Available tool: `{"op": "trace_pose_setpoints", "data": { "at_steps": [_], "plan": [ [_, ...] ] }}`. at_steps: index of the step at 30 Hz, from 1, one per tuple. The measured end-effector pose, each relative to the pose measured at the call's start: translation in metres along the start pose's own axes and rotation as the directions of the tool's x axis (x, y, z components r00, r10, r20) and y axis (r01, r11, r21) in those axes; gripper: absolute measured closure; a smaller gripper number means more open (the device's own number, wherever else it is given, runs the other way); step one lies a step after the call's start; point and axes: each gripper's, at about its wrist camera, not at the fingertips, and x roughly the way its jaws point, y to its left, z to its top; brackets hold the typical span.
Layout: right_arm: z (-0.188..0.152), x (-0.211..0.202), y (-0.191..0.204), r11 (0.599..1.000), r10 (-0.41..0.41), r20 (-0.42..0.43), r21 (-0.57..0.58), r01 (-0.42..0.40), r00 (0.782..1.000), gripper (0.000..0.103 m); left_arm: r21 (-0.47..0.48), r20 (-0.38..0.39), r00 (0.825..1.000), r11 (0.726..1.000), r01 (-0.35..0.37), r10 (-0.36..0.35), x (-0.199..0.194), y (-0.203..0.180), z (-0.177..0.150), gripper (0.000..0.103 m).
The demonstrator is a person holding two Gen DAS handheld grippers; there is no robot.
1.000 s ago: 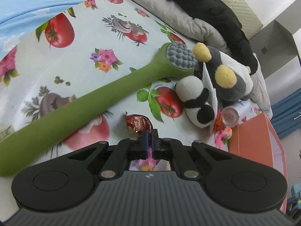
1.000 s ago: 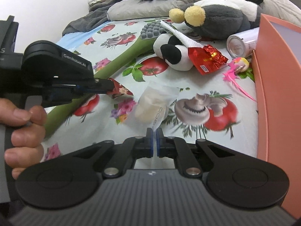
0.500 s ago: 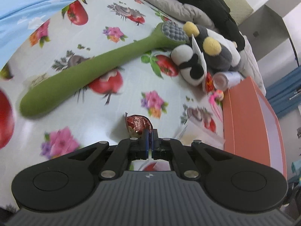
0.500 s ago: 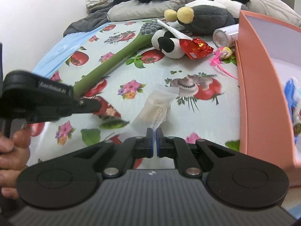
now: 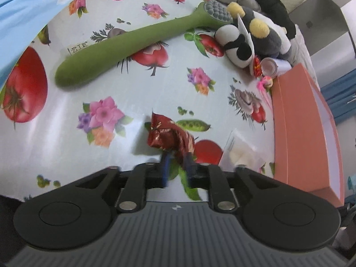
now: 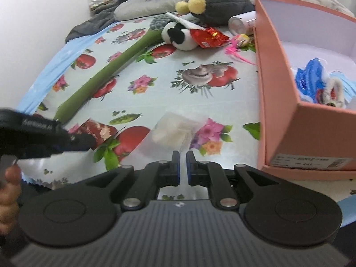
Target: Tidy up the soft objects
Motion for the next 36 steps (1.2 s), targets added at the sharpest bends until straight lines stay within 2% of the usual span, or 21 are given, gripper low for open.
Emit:
{"op": "trace_pose_setpoints", "data": {
  "at_steps": [1, 2, 3, 4, 8, 13, 16, 20, 24, 29, 33, 36],
  "plan": [
    [0.001, -0.001, 0.000, 1.000, -0.004, 0.011, 0.004, 0.004, 1.000, 0.071, 0.009, 0.004, 1.000, 1.000, -0.007, 0.007, -0.001, -0.001, -0.001, 0.063],
    [0.002, -0.002, 0.000, 1.000, -0.002, 0.025, 0.005, 0.002, 1.000, 0.061, 0.017, 0.010, 1.000, 1.000, -0.019, 0.019, -0.002, -0.002, -0.001, 0.056],
    [0.004, -0.004, 0.001, 1.000, 0.000, 0.048, 0.006, 0.000, 0.999, 0.046, 0.024, 0.015, 0.999, 0.999, -0.034, 0.033, -0.003, -0.003, -0.002, 0.055],
    [0.005, -0.004, 0.002, 1.000, 0.005, 0.070, 0.000, -0.005, 0.998, 0.040, 0.032, 0.024, 0.999, 0.998, -0.049, 0.048, -0.004, -0.005, -0.002, 0.055],
    [0.010, 0.009, 0.009, 0.997, 0.033, 0.083, -0.065, -0.028, 0.996, 0.042, 0.010, 0.043, 0.997, 0.998, -0.065, 0.064, -0.006, -0.006, 0.000, 0.054],
    [0.015, 0.028, 0.014, 0.990, 0.013, 0.097, -0.143, 0.001, 0.995, 0.040, -0.045, 0.059, 0.995, 0.996, -0.081, 0.084, -0.007, -0.006, 0.003, 0.050],
    [0.014, 0.039, 0.015, 0.984, 0.031, 0.093, -0.177, -0.014, 0.995, 0.041, -0.086, 0.062, 0.993, 0.992, -0.092, 0.098, -0.004, -0.004, 0.006, 0.047],
    [0.010, 0.048, 0.019, 0.976, 0.046, 0.074, -0.214, -0.029, 0.996, 0.041, -0.089, 0.062, 0.991, 0.990, -0.109, 0.115, 0.000, -0.008, 0.008, 0.047],
    [0.005, 0.052, 0.024, 0.970, 0.043, 0.057, -0.240, -0.028, 0.997, 0.047, -0.079, 0.061, 0.991, 0.990, -0.116, 0.121, 0.006, -0.015, 0.008, 0.047],
    [0.002, 0.050, 0.029, 0.965, 0.046, 0.061, -0.261, -0.029, 0.997, 0.057, -0.086, 0.064, 0.984, 0.983, -0.160, 0.166, 0.012, -0.021, 0.012, 0.047],
    [0.003, 0.046, 0.027, 0.967, 0.043, 0.074, -0.252, -0.023, 0.996, 0.071, -0.082, 0.071, 0.976, 0.976, -0.201, 0.207, 0.015, -0.026, 0.013, 0.047],
    [0.004, 0.043, 0.023, 0.973, 0.046, 0.076, -0.230, -0.027, 0.996, 0.076, -0.077, 0.072, 0.970, 0.971, -0.225, 0.231, 0.017, -0.028, 0.014, 0.047]
  ]
}}
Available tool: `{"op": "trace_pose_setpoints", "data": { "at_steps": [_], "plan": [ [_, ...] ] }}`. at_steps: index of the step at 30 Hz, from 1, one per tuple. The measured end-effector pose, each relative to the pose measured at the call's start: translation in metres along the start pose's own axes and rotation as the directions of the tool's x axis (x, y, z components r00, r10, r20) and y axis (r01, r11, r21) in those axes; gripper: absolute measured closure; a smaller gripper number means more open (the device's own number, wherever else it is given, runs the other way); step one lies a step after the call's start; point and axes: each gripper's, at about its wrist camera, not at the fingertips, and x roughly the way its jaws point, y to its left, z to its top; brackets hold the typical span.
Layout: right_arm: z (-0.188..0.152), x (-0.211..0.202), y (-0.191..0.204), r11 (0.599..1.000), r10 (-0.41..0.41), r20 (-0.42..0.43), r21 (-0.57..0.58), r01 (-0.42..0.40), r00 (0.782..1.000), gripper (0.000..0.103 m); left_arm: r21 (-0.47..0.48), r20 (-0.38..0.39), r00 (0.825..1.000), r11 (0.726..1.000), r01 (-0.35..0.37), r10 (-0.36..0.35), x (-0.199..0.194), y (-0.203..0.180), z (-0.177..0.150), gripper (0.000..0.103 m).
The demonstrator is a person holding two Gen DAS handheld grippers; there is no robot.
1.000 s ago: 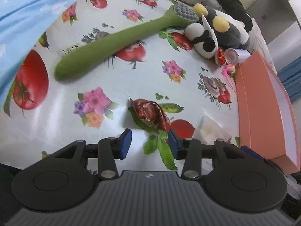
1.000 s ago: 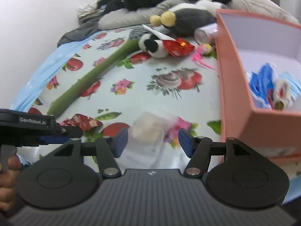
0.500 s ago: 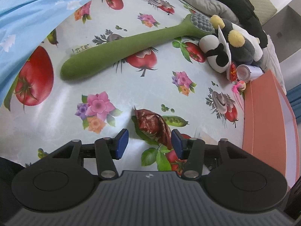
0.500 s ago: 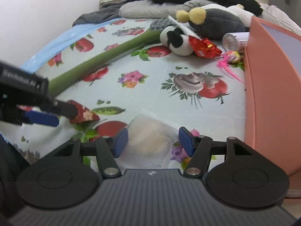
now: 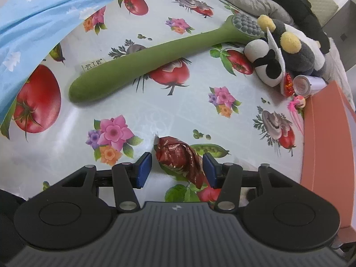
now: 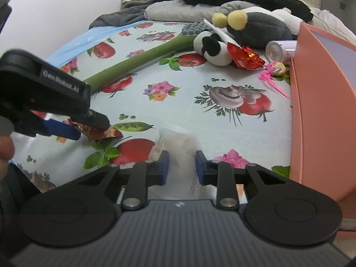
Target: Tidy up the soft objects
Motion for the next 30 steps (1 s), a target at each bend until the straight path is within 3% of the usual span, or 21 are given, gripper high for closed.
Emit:
{"op": "trace_pose_setpoints", "data": {
  "at_steps": [13, 15, 18, 30],
  "plan": [
    [-0.001, -0.006, -0.006, 1.000, -0.015, 0.005, 0.027, 0.015, 1.000, 0.081, 0.012, 0.007, 1.000, 1.000, -0.019, 0.019, 0.007, -0.005, 0.000, 0.049],
    [0.000, -0.007, -0.006, 0.999, -0.021, 0.007, 0.027, 0.020, 1.000, 0.081, 0.016, 0.011, 1.000, 1.000, -0.008, 0.007, 0.007, -0.005, 0.000, 0.057],
    [0.001, -0.008, -0.008, 0.999, -0.032, 0.009, 0.031, 0.032, 0.999, 0.082, 0.025, 0.018, 1.000, 1.000, 0.013, -0.013, 0.006, -0.005, 0.000, 0.060],
    [0.012, -0.033, -0.007, 0.996, -0.078, 0.031, 0.053, 0.076, 0.996, 0.083, 0.151, 0.055, 0.991, 0.983, 0.109, -0.118, -0.024, -0.015, -0.001, 0.063]
  ]
}}
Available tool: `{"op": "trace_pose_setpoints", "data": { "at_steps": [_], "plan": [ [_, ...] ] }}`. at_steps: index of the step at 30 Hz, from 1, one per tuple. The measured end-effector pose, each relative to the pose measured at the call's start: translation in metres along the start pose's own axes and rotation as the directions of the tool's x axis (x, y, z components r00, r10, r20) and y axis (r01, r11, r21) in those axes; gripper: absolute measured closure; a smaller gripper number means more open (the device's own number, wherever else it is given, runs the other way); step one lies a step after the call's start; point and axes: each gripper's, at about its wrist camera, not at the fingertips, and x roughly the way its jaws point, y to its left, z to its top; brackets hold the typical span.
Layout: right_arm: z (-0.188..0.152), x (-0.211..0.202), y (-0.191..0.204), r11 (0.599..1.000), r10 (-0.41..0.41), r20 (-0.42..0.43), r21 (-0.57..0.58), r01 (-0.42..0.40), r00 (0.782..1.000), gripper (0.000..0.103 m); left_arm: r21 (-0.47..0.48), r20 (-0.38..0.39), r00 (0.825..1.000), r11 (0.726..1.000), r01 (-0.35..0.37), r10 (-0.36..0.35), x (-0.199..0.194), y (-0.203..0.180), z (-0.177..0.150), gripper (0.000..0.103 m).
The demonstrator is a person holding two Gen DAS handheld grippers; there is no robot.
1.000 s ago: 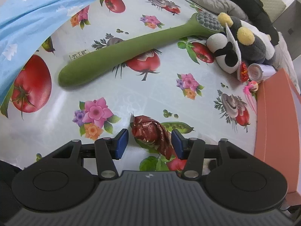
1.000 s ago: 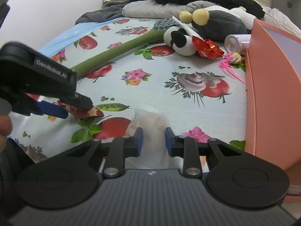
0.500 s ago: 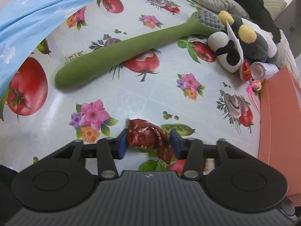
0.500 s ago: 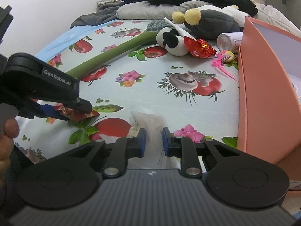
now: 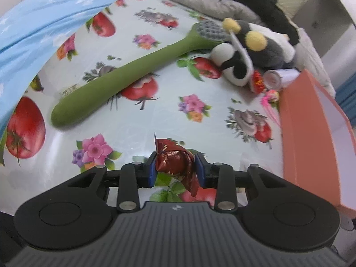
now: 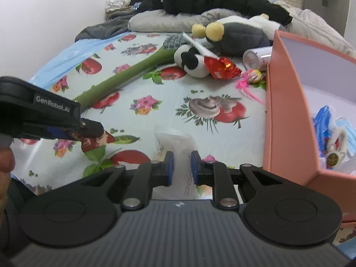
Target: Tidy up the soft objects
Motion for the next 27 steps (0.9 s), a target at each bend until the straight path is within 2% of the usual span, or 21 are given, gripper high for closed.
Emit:
{"op": "trace_pose_setpoints", "data": {
  "at_steps": [12, 27],
  "plan": [
    [0.025, -0.056, 0.002, 0.997, -0.059, 0.092, 0.055, 0.054, 0.994, 0.083, 0.119, 0.041, 0.993, 0.987, 0.104, -0.110, -0.054, -0.017, 0.008, 0.063],
    [0.038, -0.126, 0.008, 0.993, -0.088, 0.186, 0.093, 0.072, 0.979, 0.083, 0.198, 0.099, 0.968, 0.958, 0.208, -0.231, -0.116, -0.042, 0.001, 0.063]
  ]
}}
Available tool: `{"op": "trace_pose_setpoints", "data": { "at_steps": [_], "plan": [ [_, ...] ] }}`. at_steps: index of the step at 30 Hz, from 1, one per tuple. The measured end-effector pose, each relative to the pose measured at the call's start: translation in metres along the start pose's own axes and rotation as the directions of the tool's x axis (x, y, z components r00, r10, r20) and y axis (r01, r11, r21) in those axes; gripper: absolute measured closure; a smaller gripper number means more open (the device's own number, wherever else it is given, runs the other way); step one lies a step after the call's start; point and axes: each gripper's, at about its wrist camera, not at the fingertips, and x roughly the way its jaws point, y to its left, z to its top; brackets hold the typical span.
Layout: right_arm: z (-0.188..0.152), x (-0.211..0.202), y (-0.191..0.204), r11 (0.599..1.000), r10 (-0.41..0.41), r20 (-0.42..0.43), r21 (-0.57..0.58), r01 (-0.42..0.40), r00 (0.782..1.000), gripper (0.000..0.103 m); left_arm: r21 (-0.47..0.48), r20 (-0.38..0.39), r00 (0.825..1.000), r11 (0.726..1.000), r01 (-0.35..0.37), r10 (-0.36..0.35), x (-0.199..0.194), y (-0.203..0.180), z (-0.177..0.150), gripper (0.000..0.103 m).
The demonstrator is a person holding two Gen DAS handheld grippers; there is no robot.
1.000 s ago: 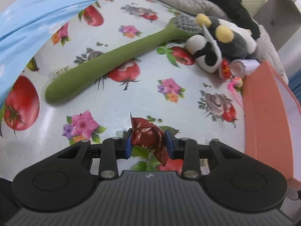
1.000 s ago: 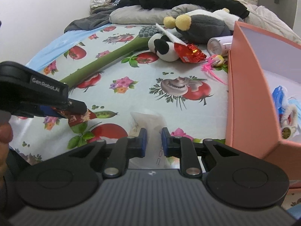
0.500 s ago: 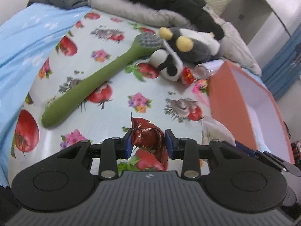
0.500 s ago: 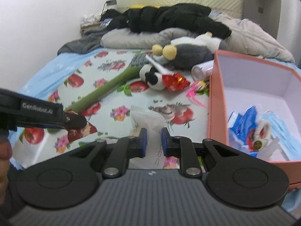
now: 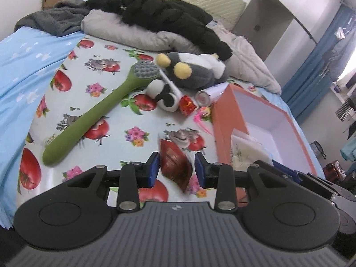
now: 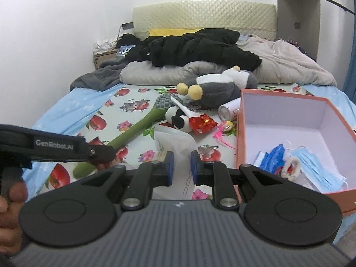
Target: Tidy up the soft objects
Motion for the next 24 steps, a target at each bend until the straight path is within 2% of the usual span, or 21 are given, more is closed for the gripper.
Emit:
{"op": "trace_pose_setpoints", "data": {
  "at_steps": [4, 6, 9, 14, 22, 24],
  "plan": [
    [0.002, -0.017, -0.008, 1.000, -0.020, 0.014, 0.022, 0.020, 1.000, 0.083, 0.039, 0.013, 0.999, 0.999, 0.029, -0.030, -0.005, -0.018, 0.003, 0.064],
    [0.002, -0.024, -0.013, 0.999, -0.037, 0.025, 0.022, 0.037, 0.999, 0.083, 0.055, 0.013, 0.999, 0.997, 0.050, -0.050, -0.005, -0.027, 0.003, 0.077],
    [-0.001, -0.029, -0.023, 0.998, -0.058, 0.028, 0.041, 0.056, 0.998, 0.083, 0.076, 0.007, 0.999, 0.996, 0.045, -0.046, 0.002, -0.037, 0.000, 0.077],
    [-0.014, -0.030, -0.036, 0.996, -0.066, 0.006, 0.067, 0.066, 0.998, 0.083, 0.078, -0.048, 0.998, 0.996, 0.037, -0.033, 0.018, -0.036, -0.014, 0.077],
    [-0.042, -0.015, -0.039, 0.996, -0.049, -0.071, 0.076, 0.054, 0.996, 0.083, 0.053, -0.127, 0.992, 0.999, -0.010, 0.017, 0.041, -0.015, -0.034, 0.075],
    [-0.050, -0.008, -0.039, 0.996, -0.041, -0.100, 0.077, 0.048, 0.994, 0.083, 0.047, -0.147, 0.989, 0.999, -0.021, 0.028, 0.048, -0.008, -0.038, 0.069]
  ]
}}
